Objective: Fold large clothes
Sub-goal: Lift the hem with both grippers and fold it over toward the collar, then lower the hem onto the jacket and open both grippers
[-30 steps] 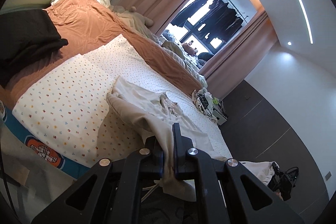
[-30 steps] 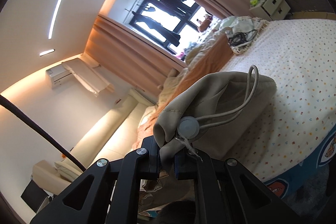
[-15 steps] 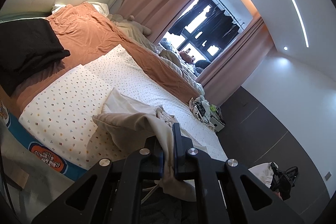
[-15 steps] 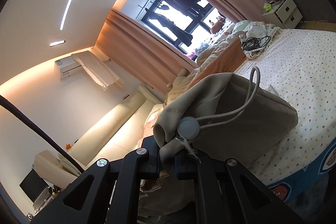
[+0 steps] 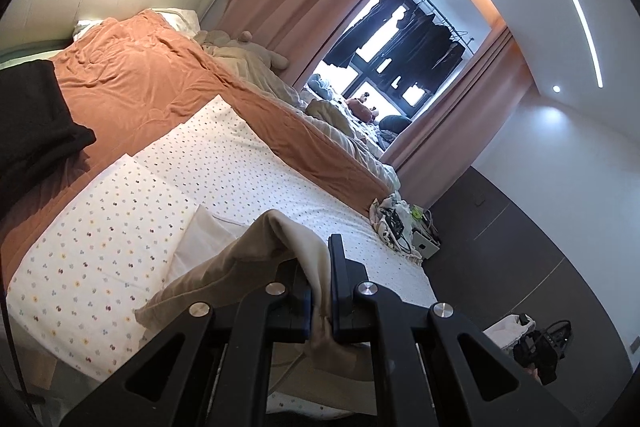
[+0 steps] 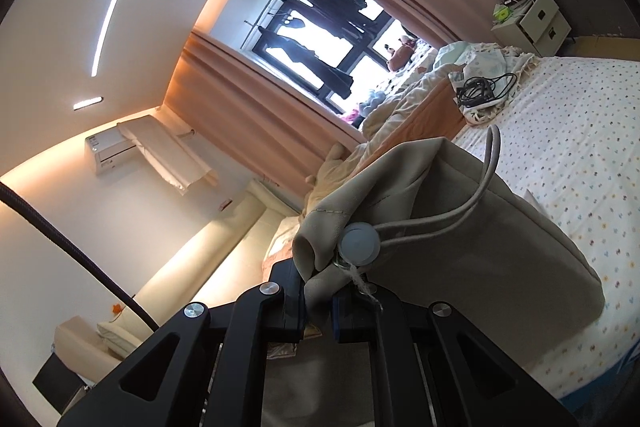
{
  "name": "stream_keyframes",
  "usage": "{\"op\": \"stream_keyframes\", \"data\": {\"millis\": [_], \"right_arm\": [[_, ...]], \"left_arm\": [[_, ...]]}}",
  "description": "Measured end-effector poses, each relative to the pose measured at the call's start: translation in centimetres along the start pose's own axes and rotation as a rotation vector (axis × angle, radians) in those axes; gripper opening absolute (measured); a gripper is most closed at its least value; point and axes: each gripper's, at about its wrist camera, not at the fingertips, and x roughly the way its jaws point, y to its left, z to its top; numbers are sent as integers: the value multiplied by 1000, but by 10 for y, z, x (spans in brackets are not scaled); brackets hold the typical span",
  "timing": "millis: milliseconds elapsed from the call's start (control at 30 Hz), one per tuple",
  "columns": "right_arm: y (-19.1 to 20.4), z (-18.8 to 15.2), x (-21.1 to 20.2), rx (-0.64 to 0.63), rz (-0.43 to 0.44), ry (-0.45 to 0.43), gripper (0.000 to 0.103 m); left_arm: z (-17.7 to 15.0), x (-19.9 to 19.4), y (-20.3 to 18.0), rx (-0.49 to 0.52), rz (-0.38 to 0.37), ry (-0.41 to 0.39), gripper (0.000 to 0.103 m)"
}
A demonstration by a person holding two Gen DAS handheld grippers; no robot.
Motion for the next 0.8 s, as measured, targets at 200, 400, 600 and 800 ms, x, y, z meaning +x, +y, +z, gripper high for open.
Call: {"op": "stream_keyframes", "data": {"millis": [200,400,600,800], "right_arm": [[-12,11,48,26,-50,-7,6],[-27,12,80,69,-118,7,6],[-41,6,108,122,-190,36,6],[-60,-4,129,192,-251,73,6]], "left_arm": [[25,62,4,1,18,51,9],[34,127,17,-6,55,123,9],[23,191,39,-32,108,202,9],[10,248,70,-83,159,274,9]]}}
